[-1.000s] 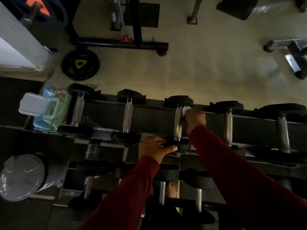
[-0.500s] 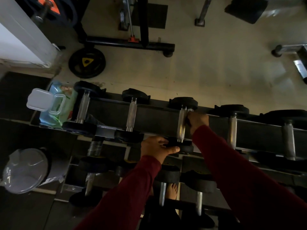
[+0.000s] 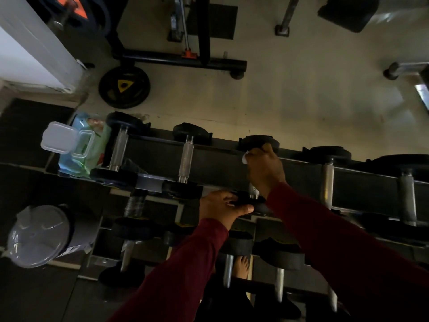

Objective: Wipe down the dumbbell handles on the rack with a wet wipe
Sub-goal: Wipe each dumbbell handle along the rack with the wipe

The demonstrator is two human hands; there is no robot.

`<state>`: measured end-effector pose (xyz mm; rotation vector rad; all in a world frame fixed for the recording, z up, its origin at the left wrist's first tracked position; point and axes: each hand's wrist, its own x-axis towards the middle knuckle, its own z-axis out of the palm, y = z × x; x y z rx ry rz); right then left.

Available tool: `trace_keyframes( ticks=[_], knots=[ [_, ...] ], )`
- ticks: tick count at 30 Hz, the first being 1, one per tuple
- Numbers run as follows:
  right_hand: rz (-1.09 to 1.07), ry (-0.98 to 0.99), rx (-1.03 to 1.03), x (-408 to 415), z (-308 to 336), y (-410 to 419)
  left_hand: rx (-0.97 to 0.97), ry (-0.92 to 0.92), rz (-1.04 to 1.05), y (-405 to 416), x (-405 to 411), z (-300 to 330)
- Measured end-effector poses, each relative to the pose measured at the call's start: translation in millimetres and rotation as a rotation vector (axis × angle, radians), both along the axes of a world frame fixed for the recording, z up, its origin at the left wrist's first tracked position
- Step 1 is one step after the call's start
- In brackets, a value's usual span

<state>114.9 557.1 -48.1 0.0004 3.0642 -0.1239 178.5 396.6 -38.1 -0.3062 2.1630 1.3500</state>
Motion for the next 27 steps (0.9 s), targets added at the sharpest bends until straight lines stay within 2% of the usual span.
trace_keyframes(
  ticks=[2, 6, 8, 11, 13, 18, 22, 27],
  knots=[
    [-0.037, 0.000, -0.064, 3.0, 1.2, 4.9, 0.014, -0.004, 0.002, -0.1, 0.9, 0.4],
    [-0.064, 0.109, -0.050, 13.7, -2.5, 12.8, 0.033, -0.014, 0.009, 0.8, 1.5, 0.3],
    [-0.020, 0.079, -0.050, 13.4, -3.1, 10.1, 0.004, -0.010, 0.002, 0.9, 0.5, -1.1],
    [0.136, -0.023, 0.117, 3.7, 2.6, 3.7, -0.034, 0.015, -0.011, 1.6, -1.0, -0.2],
    [0.144, -0.052, 0.131, -1.9, 4.7, 7.5, -0.040, 0.021, -0.002, 1.9, -0.9, 1.2],
    [-0.025, 0.093, -0.308, 16.5, 2.9, 24.1, -0.043, 0.008, -0.014, 3.6, 0.8, -0.4],
    [-0.394, 0.105, -0.572, 21.1, -0.2, 28.4, -0.088, 0.022, -0.032, 4.0, -2.0, -0.8],
    [-0.856, -0.029, -0.954, 3.8, 7.9, 28.4, -0.114, 0.048, -0.042, 3.9, -3.1, 0.8]
  ],
)
